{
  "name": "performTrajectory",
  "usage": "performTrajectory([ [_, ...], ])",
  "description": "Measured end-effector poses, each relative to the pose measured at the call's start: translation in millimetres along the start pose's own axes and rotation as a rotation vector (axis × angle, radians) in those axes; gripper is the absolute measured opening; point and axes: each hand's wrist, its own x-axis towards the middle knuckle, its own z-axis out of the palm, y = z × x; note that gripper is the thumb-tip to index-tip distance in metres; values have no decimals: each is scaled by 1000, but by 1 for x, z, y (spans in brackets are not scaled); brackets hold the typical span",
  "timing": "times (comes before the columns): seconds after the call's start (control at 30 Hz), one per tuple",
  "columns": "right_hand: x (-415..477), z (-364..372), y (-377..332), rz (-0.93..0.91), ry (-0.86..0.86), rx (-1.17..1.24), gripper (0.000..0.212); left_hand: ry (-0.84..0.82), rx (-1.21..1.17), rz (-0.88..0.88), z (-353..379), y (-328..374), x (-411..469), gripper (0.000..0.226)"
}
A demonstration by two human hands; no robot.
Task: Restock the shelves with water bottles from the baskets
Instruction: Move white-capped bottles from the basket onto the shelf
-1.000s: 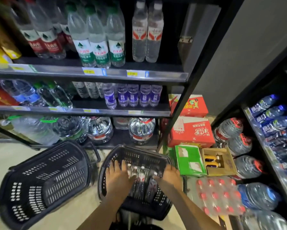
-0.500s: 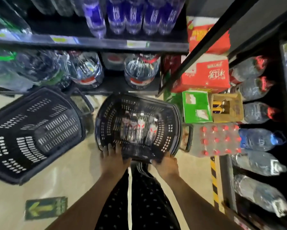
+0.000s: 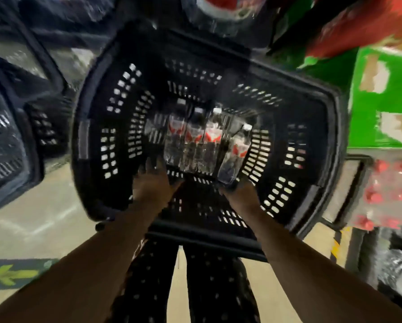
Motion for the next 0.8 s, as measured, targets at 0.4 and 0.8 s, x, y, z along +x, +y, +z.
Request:
performTrajectory([
  [0.4, 201, 83, -22, -12, 160, 394, 64, 53, -725, -7, 70, -11, 191, 75],
  [0.8, 198, 67, -28, -42, 83, 342, 22, 90, -658, 135, 63, -4, 195, 19],
])
